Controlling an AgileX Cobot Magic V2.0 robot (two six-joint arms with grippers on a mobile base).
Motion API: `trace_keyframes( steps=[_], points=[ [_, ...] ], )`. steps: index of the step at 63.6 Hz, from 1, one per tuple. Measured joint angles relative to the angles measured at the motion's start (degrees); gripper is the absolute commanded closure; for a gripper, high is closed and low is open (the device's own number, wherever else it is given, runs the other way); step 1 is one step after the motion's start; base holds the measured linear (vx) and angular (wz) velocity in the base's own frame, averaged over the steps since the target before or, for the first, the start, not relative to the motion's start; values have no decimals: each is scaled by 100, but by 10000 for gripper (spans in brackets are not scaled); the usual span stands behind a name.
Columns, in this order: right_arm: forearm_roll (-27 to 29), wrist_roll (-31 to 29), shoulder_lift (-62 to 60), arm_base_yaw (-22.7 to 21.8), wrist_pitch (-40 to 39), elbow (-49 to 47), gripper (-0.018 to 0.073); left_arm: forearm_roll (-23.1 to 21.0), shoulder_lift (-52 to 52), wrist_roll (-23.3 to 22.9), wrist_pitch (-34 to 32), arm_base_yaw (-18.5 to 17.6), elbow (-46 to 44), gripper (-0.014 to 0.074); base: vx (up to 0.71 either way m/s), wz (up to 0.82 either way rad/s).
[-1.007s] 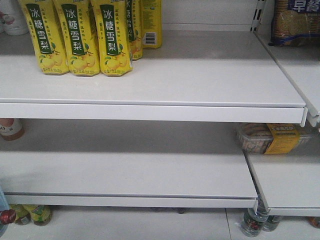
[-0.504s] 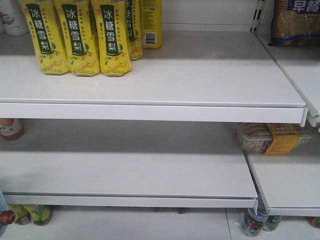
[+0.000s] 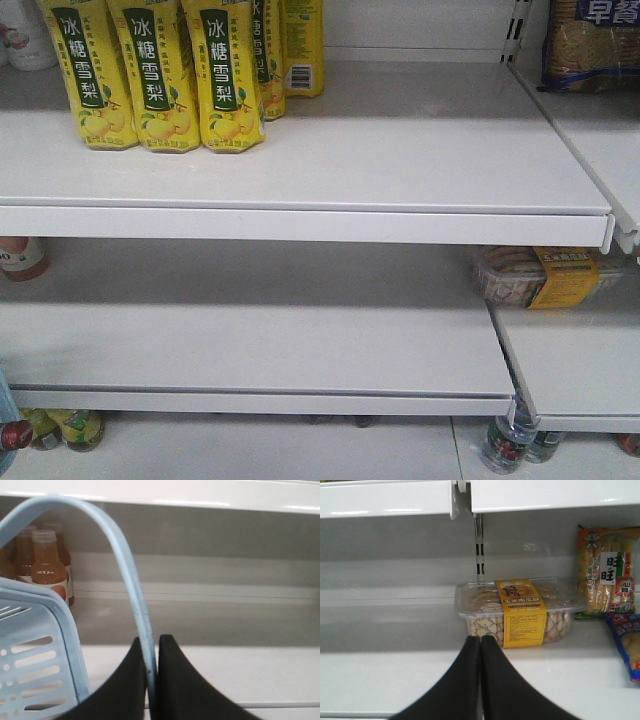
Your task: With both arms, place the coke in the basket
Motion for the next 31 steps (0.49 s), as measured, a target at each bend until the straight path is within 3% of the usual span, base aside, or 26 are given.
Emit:
trace_keyframes(
  steps=[31],
  points=[
    [5,0,0,0,0,0,568,0,0,2,0,0,0,603,0,0]
  ],
)
